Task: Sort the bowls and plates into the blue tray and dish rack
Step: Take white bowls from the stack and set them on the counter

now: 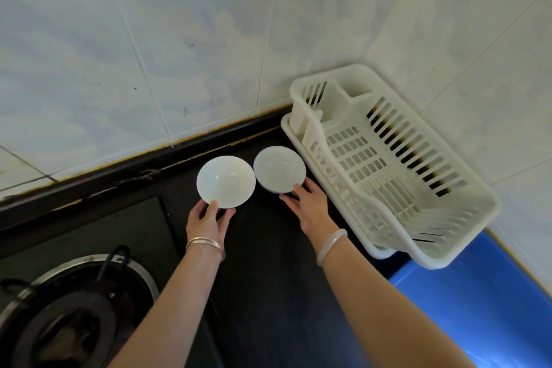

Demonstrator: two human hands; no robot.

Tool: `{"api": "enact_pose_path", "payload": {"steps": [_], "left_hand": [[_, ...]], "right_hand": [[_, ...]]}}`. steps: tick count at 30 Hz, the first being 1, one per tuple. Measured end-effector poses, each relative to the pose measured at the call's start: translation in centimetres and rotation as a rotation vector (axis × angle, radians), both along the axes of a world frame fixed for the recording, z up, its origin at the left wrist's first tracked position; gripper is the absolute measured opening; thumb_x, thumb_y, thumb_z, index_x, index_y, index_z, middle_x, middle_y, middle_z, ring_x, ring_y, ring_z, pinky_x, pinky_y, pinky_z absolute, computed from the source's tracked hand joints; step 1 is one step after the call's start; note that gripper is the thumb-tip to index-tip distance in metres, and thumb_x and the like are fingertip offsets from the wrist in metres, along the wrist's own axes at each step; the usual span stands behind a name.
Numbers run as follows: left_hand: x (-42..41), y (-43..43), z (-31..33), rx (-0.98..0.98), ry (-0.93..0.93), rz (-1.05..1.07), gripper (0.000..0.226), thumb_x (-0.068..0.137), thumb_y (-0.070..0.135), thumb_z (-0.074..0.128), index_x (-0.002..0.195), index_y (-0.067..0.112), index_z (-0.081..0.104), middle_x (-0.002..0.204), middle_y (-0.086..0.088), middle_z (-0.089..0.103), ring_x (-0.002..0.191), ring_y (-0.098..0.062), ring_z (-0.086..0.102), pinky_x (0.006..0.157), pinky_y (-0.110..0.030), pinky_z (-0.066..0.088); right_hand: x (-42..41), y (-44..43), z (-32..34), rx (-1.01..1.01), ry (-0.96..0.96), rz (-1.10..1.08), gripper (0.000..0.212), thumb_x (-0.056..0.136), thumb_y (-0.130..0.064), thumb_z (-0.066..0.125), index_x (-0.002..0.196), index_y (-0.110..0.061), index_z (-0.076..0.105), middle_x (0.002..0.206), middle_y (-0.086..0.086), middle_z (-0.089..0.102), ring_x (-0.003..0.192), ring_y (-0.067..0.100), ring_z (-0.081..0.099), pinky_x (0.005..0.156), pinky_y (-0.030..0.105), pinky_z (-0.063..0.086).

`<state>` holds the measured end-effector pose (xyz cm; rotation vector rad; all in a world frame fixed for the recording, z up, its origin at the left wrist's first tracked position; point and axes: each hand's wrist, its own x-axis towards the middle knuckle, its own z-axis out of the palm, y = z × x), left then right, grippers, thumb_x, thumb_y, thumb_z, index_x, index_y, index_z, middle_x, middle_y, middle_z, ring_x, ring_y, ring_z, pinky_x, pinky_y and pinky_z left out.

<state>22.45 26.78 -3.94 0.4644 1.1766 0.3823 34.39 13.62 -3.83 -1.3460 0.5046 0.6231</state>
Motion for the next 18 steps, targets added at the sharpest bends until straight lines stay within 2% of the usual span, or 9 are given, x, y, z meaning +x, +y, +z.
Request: {"api": "enact_pose_path", "payload": {"steps": [3, 6, 10, 12, 14, 18], "left_hand": [[1.1, 0.6, 0.2, 0.006, 0.005, 0.023, 0.041, 0.088, 0.011, 0.057, 0.127, 0.020, 0.050, 0.135, -0.009, 0.050, 0.091, -0.025, 0.065, 0.065, -0.030, 0.057], [2.3, 1.4, 0.2, -0.004, -0.017, 0.057, 0.042, 0.088, 0.010, 0.057, 0.129, 0.017, 0.049, 0.137, -0.010, 0.048, 0.105, -0.031, 0.061, 0.066, -0.031, 0.057], [3.5, 2.2, 0.0, 0.008, -0.041, 0.087, 0.042, 0.088, 0.009, 0.056, 0.128, 0.016, 0.049, 0.138, -0.011, 0.047, 0.105, -0.030, 0.060, 0.067, -0.031, 0.058], [3.9, 2.5, -0.1, 0.006, -0.047, 0.101, 0.041, 0.088, 0.008, 0.057, 0.127, 0.015, 0.050, 0.138, -0.011, 0.046, 0.104, -0.030, 0.060, 0.068, -0.031, 0.058], [4.2, 2.7, -0.3, 0.004, -0.045, 0.114, 0.039, 0.088, 0.007, 0.057, 0.125, 0.015, 0.051, 0.139, -0.011, 0.044, 0.113, -0.033, 0.056, 0.071, -0.033, 0.058], [4.5, 2.8, -0.4, 0.016, -0.033, 0.120, 0.037, 0.087, 0.007, 0.057, 0.123, 0.016, 0.051, 0.140, -0.010, 0.042, 0.121, -0.034, 0.051, 0.073, -0.034, 0.058]], "right_hand": [[1.2, 1.4, 0.0, 0.016, -0.019, 0.001, 0.046, 0.094, -0.004, 0.052, 0.139, -0.013, 0.045, 0.131, 0.017, 0.055, 0.084, 0.017, 0.065, 0.080, 0.032, 0.057], [2.3, 2.9, 0.2, 0.026, -0.021, -0.001, 0.046, 0.094, -0.003, 0.052, 0.139, -0.011, 0.044, 0.132, 0.018, 0.055, 0.093, 0.022, 0.063, 0.084, 0.032, 0.055], [3.3, 4.6, 0.6, 0.040, -0.031, -0.007, 0.047, 0.094, -0.002, 0.052, 0.140, -0.009, 0.042, 0.132, 0.019, 0.054, 0.085, 0.019, 0.063, 0.086, 0.033, 0.054], [3.6, 5.1, 0.5, 0.040, -0.037, -0.012, 0.047, 0.094, -0.002, 0.052, 0.140, -0.009, 0.042, 0.133, 0.019, 0.053, 0.097, 0.024, 0.063, 0.085, 0.032, 0.054], [3.8, 5.5, 0.5, 0.047, -0.033, -0.022, 0.048, 0.094, -0.002, 0.052, 0.140, -0.010, 0.042, 0.134, 0.019, 0.053, 0.105, 0.028, 0.062, 0.083, 0.031, 0.054], [4.1, 5.9, 0.4, 0.057, -0.030, -0.032, 0.049, 0.093, -0.002, 0.053, 0.140, -0.011, 0.042, 0.134, 0.018, 0.052, 0.083, 0.019, 0.062, 0.083, 0.030, 0.054]]}}
